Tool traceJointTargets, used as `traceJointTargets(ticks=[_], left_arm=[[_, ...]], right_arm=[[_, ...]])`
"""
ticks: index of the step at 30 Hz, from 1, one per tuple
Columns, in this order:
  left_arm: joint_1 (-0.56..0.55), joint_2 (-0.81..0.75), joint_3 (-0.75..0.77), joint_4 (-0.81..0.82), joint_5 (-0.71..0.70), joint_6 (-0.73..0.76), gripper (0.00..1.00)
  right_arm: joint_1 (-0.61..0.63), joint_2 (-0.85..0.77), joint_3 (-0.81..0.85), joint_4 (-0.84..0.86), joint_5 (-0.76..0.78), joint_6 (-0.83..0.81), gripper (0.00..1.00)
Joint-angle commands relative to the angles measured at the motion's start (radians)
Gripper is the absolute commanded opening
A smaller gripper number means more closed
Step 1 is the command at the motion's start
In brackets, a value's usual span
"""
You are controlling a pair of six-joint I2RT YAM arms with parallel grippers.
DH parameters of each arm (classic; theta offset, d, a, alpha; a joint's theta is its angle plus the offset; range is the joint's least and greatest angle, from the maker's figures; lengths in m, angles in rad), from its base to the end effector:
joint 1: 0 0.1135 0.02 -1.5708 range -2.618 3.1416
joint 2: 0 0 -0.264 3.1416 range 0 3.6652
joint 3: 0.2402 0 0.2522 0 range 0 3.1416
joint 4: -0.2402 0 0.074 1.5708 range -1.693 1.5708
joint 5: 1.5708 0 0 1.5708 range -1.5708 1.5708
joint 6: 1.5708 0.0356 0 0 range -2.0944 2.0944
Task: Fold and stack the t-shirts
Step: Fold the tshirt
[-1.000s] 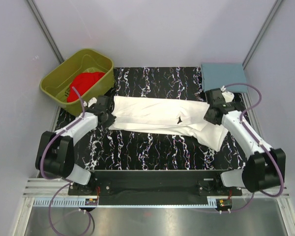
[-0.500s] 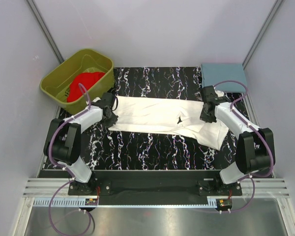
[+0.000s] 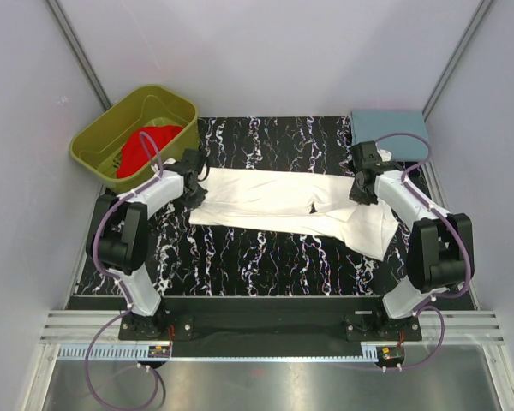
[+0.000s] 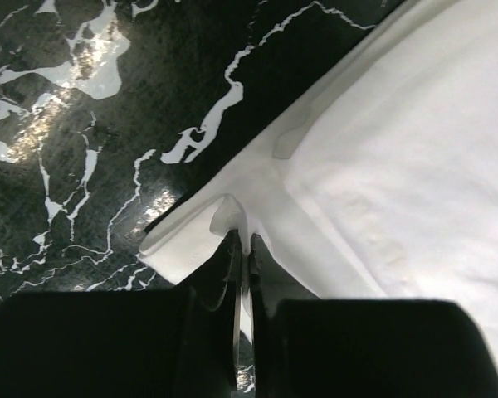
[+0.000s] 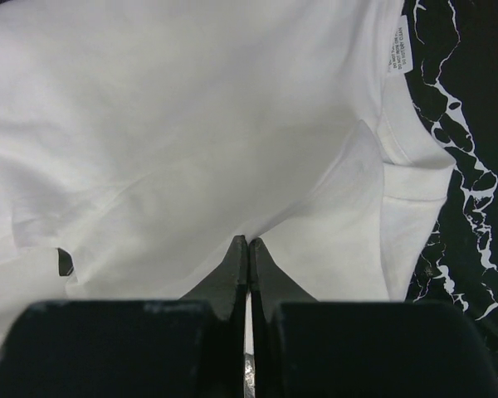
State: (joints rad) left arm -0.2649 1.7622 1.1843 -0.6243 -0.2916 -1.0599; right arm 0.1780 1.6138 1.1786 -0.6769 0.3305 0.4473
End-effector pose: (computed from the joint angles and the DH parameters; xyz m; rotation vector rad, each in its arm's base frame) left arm 0.3377 -0.0810 0.1883 -1.1029 2.4379 0.0030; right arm 0.3233 0.0464 0.2318 0.4491 2.5612 -0.2257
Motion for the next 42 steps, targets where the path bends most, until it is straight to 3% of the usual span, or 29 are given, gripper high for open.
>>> traceJointTargets(ticks=[1, 3, 7, 11, 16, 19, 23, 25, 27, 30, 34, 35, 40, 42], left_arm=[[0.003, 0.020, 0.064, -0.070, -0.095, -0.026, 0.06], [0.003, 0.025, 0.075, -0.095, -0.113, -0.032, 0.08], [0.001, 0.013, 0.072, -0.095, -0.121, -0.031, 0.34], [0.000, -0.018, 0.051, -0.062, -0.113, -0.034, 0.48], [-0.033, -0.079, 0.054, -0.089, -0.184, -0.012, 0.51], [-0.053, -0.118, 0.055, -0.107, -0.227, 0.018, 0.58], [-0.056, -0.162, 0.012, -0.118, -0.183, -0.015, 0.57], [-0.069, -0.203, -0.052, -0.028, -0.146, 0.018, 0.48], [-0.091, -0.227, -0.089, 0.024, -0.097, 0.073, 0.33], [-0.115, -0.251, -0.140, 0.070, -0.100, 0.116, 0.28], [-0.114, -0.205, -0.172, 0.058, -0.115, 0.140, 0.61], [-0.114, -0.198, -0.173, 0.052, -0.118, 0.137, 0.64], [-0.080, -0.233, -0.219, 0.124, -0.017, 0.028, 0.66], [-0.073, -0.244, -0.229, 0.129, -0.011, -0.043, 0.57]], right_arm=[[-0.021, 0.014, 0.042, 0.023, 0.004, -0.012, 0.00], [-0.032, 0.020, 0.042, 0.013, 0.005, -0.006, 0.00], [-0.041, 0.008, 0.023, 0.036, -0.028, -0.010, 0.00], [-0.041, 0.004, 0.004, 0.091, -0.103, -0.012, 0.01], [-0.041, 0.057, 0.035, 0.085, -0.134, -0.013, 0.01], [-0.040, 0.064, 0.042, 0.074, -0.120, -0.009, 0.01], [-0.041, 0.066, 0.039, 0.082, -0.143, -0.004, 0.01], [-0.041, 0.060, 0.036, 0.083, -0.156, -0.001, 0.00], [-0.040, 0.052, 0.032, 0.085, -0.159, -0.001, 0.00], [-0.041, 0.037, 0.024, 0.083, -0.162, -0.004, 0.00], [-0.040, 0.024, 0.021, 0.083, -0.165, -0.009, 0.00], [-0.041, 0.023, 0.018, 0.085, -0.165, -0.007, 0.00], [-0.041, 0.009, 0.003, 0.099, -0.180, -0.009, 0.00], [-0.041, 0.008, -0.002, 0.100, -0.183, -0.010, 0.00]])
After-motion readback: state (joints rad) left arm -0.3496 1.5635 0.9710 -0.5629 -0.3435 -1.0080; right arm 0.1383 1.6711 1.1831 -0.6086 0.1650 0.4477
